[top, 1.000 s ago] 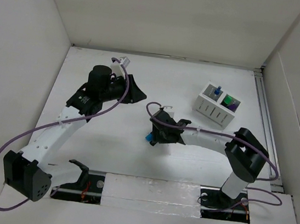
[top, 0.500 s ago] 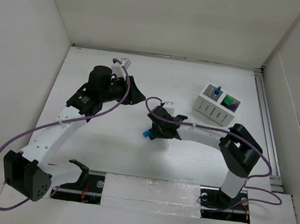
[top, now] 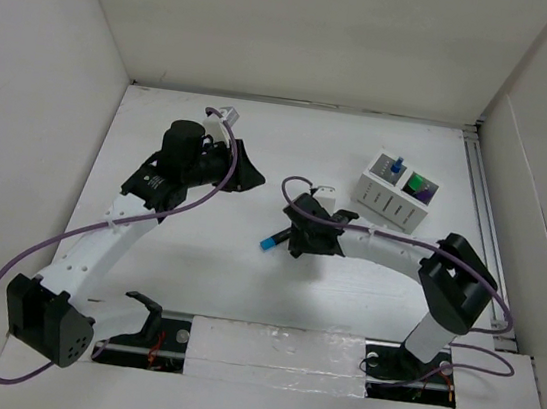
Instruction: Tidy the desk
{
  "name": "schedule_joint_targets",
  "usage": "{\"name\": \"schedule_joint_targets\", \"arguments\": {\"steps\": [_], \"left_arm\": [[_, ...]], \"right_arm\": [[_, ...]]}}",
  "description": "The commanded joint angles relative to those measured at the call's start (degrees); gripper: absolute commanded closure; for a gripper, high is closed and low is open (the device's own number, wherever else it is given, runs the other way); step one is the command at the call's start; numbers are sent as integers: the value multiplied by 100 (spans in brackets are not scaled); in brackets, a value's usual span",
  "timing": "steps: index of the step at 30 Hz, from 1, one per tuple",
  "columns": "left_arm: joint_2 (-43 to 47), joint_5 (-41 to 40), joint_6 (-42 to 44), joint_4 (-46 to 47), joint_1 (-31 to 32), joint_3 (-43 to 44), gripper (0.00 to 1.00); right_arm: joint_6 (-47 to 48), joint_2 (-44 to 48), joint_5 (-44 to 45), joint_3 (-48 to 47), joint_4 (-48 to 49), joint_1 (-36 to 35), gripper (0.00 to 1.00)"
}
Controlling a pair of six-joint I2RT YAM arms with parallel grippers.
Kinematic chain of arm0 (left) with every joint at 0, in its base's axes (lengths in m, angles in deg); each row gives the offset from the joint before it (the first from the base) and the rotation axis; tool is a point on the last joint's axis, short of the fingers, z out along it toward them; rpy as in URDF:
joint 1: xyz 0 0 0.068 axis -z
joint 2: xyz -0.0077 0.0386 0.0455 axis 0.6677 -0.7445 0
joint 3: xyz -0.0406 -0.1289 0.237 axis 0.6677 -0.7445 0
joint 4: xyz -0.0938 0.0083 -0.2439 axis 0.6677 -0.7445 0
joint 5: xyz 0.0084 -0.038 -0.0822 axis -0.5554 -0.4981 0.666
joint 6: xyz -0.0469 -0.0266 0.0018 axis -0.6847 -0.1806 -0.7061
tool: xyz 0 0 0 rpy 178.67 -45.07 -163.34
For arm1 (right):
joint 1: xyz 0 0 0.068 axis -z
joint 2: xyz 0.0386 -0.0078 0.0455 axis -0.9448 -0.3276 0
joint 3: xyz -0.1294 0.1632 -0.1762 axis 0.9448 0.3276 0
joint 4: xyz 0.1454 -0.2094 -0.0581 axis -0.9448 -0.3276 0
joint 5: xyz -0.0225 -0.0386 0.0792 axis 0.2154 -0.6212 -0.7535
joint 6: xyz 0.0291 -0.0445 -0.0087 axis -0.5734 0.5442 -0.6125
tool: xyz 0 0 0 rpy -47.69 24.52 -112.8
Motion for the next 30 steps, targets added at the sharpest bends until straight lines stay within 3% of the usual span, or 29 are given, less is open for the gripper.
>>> {"name": "schedule_joint_targets", "arguments": {"steps": [1,8,19,22,24,25,26,27,30], "left_arm": [[-33,65,3,186,-6,231,68],[20,13,12,107,-6,249,68],[28,4,12,98,-6,275,68],[46,-22,29,80,-6,275,68],[55,-57,30,80,-6,257,68],[46,-49,30,97,-6,240,68],[55,-49,30,98,-6,240,68],[55,-66,21,106,-6,222,68],[20,-57,12,133,-6,222,68]], "right_arm": [[107,150,16,-167,34,53,32],[133,-26,-309,17,455,439,29],[406,-597,-231,-413,439,888,38],[424,-624,-55,-440,245,888,50],[424,-598,-55,-344,210,888,51],[406,-563,-89,-230,218,888,65],[389,-475,-81,-159,210,888,68],[354,-422,-81,-72,227,888,68],[327,-273,-107,166,262,888,52]]}}
